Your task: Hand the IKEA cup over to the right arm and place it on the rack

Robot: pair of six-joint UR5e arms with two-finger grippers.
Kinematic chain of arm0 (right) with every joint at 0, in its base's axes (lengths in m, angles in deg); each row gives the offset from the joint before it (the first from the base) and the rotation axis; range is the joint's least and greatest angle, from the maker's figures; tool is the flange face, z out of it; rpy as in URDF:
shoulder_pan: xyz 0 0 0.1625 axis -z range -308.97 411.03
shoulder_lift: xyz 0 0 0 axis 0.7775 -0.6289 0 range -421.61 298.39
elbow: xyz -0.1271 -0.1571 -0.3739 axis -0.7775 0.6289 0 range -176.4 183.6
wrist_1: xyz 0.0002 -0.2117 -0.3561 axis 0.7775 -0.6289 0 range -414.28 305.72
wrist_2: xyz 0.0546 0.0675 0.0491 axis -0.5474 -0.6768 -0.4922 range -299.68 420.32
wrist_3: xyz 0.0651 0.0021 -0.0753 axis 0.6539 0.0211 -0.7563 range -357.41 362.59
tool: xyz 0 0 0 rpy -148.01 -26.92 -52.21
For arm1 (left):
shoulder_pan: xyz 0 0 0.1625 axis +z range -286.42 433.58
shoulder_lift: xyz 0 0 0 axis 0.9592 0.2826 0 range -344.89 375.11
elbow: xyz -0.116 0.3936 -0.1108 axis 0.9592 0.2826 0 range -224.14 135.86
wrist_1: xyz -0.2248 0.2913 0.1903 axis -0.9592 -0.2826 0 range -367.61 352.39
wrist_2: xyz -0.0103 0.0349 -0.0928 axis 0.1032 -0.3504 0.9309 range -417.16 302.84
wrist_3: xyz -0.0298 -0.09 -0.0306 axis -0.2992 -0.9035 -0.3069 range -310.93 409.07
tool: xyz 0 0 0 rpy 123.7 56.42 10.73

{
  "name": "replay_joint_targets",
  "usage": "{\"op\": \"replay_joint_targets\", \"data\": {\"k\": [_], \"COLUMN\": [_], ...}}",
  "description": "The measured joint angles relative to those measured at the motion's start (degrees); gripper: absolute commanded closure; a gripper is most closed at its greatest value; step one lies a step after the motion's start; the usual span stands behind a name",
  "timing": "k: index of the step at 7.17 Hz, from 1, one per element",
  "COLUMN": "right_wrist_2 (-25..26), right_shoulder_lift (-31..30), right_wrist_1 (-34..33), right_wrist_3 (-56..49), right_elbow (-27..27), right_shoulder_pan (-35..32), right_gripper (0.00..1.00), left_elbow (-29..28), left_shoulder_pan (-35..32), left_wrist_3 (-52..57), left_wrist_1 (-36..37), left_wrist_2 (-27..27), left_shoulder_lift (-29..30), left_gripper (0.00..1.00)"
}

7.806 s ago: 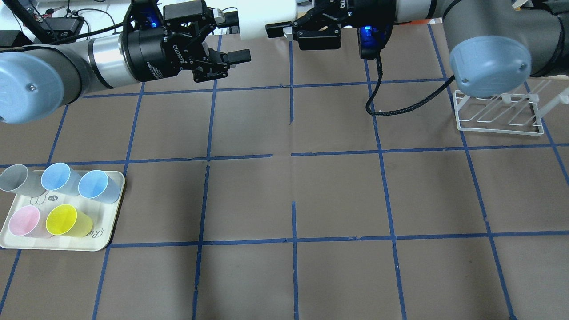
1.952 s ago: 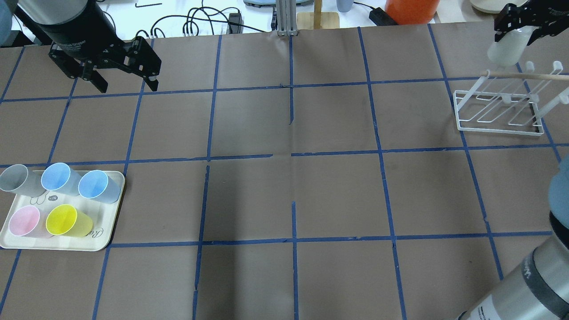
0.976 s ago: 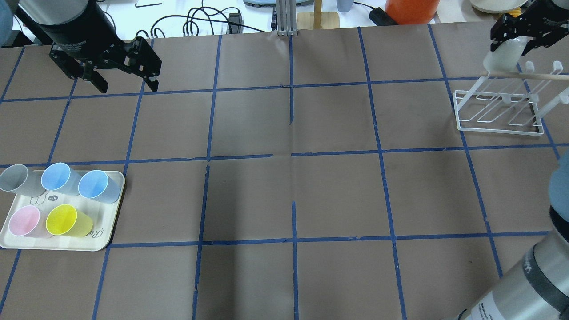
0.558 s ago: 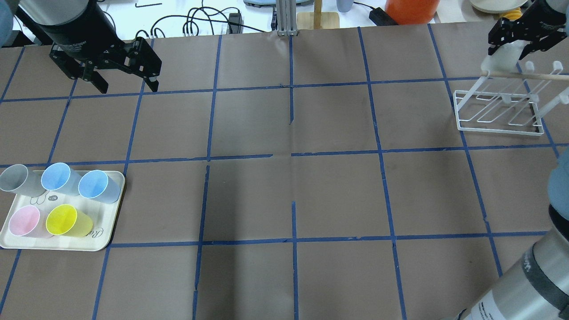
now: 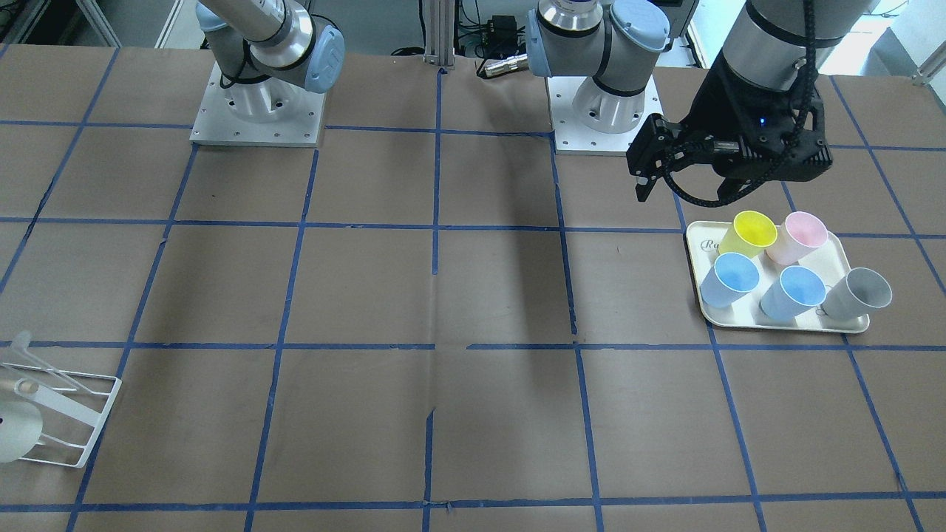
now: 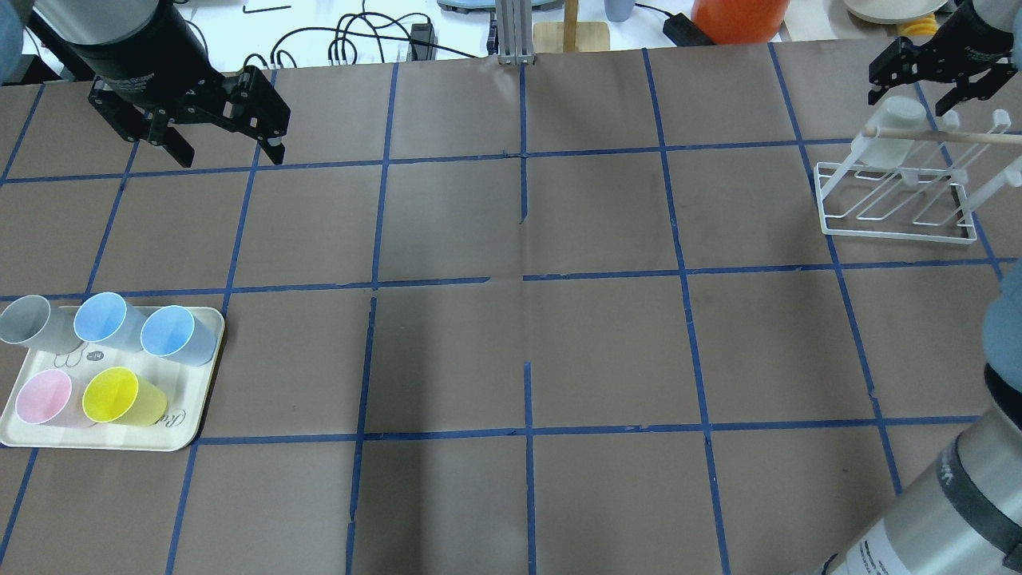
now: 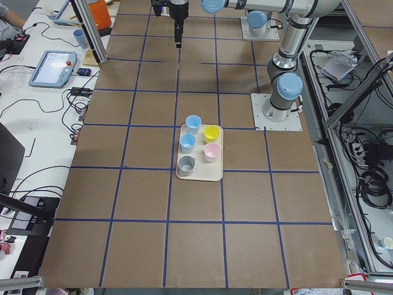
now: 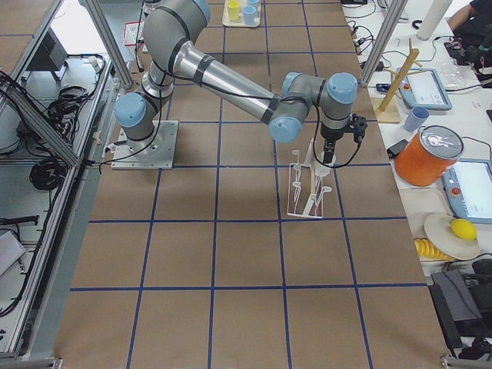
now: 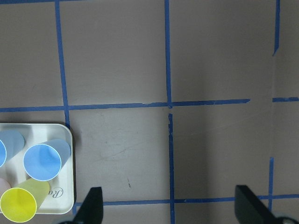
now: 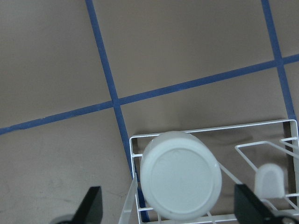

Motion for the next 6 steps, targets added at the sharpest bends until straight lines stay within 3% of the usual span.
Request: {"op": "replay_joint_targets", "data": {"k": [2, 6], "right_wrist_2": [0.2, 0.2], "right_shoulder_lift": [-1.2, -8.1], "right_wrist_1": [3.9, 20.1], "right_wrist_3": [0.0, 0.2], "right_elbow": [2.0, 8.8], "right_shoulder_pan": [0.1, -1.5], "right_gripper": [0.0, 0.0], "left_elbow": [0.0, 0.0], "left_shoulder_pan": [0.0, 0.0], "left_wrist_3": [0.0, 0.0], "left_wrist_1": [0.0, 0.0], "left_wrist_2": [0.0, 0.1], "left_shoulder_lift": [0.0, -0.1], "left_gripper": [0.0, 0.0]}}
